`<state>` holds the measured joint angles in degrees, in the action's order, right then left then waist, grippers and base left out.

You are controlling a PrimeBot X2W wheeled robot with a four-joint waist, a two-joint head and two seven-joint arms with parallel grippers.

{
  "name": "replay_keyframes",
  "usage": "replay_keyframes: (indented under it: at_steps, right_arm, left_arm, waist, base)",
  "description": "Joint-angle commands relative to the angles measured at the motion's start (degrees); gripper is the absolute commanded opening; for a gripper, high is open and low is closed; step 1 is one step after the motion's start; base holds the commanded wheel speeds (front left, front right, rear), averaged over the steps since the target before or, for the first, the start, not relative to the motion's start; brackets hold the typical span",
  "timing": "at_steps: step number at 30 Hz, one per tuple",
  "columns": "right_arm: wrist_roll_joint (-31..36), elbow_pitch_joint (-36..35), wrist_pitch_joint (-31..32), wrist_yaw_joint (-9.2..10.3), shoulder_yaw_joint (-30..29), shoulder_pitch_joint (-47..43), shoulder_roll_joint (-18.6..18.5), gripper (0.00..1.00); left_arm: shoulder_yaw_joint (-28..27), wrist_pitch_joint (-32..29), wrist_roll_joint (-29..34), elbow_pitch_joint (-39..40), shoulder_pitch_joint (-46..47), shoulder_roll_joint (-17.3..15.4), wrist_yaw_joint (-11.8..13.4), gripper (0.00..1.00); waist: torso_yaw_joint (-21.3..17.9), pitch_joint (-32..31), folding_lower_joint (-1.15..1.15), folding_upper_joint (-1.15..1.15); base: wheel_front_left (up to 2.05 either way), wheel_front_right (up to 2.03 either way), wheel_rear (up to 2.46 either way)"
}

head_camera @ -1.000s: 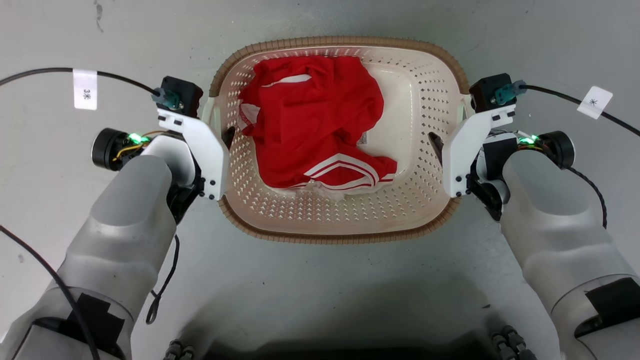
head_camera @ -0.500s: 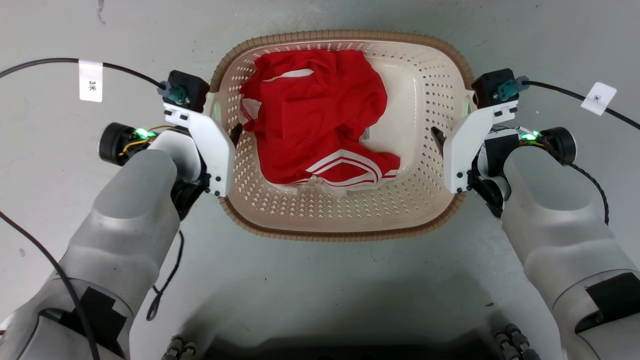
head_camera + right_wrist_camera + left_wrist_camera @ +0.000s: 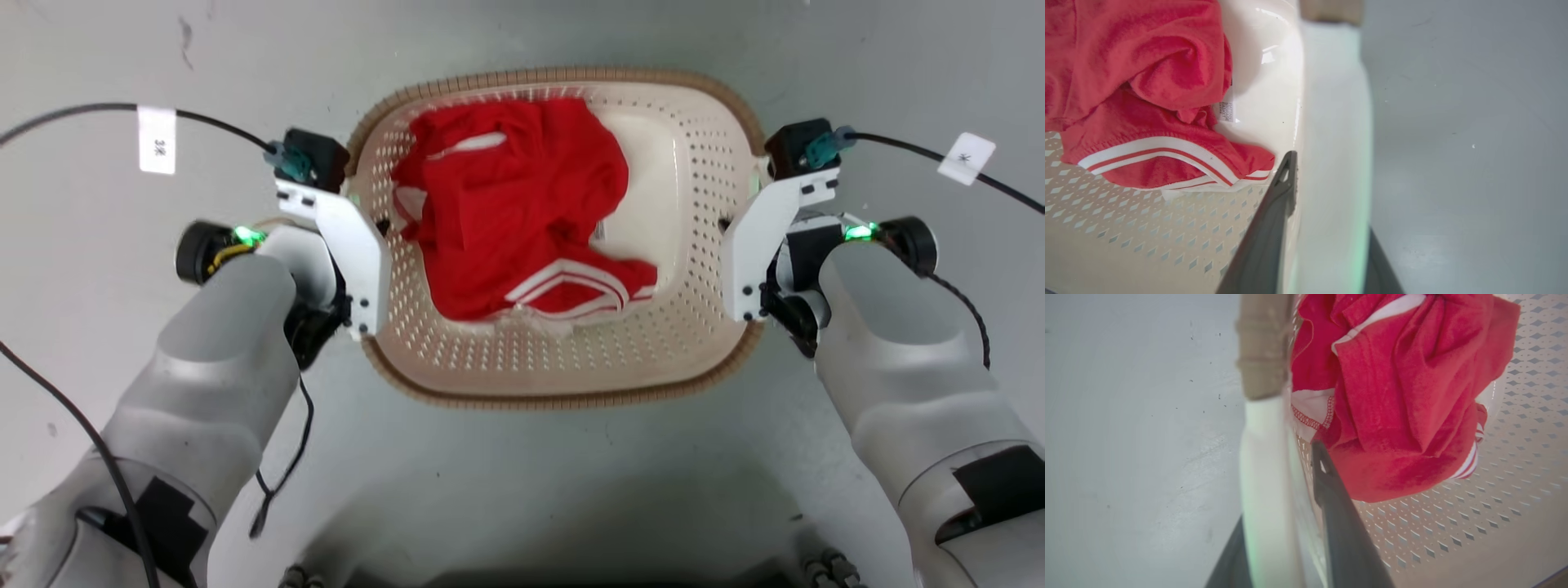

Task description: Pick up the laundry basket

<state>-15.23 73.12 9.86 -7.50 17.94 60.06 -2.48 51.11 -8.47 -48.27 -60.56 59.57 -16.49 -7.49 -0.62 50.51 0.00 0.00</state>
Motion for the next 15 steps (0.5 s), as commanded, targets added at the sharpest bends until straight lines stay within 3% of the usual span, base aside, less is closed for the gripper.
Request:
replay_keyframes:
  at_steps: [1,9,10,15]
  right_arm:
    - [0.5,0.5,1.6,0.02,0.3,-0.7,-0.7,0.0]
    - [0.0,0.8,11.4,0.04,0.9,-3.7,-0.9,0.0]
    - [-0.8,0.8,18.2,0.04,1.6,-5.3,-0.9,0.0]
    - [-2.4,0.8,24.6,0.04,2.8,-6.7,-1.0,0.0]
  left_arm:
    - [0.7,-1.1,-0.7,-0.3,-1.1,-1.0,0.1,0.0]
    - [4.3,-9.2,-7.3,0.9,-4.9,-2.4,0.1,0.0]
    - [6.3,-16.1,-11.7,3.4,-5.8,-4.3,0.1,0.0]
    - [8.5,-20.2,-14.6,5.8,-6.5,-6.4,0.1,0.0]
  waist:
    - [-0.2,-2.0,0.0,0.0]
    - [-0.5,-12.0,0.0,0.0]
    - [-1.0,-18.9,0.0,0.0]
    - [-1.4,-25.4,0.0,0.0]
  base:
    - [0.0,0.0,0.0]
    - [0.0,0.0,0.0]
    - [0.0,0.0,0.0]
    - [0.0,0.0,0.0]
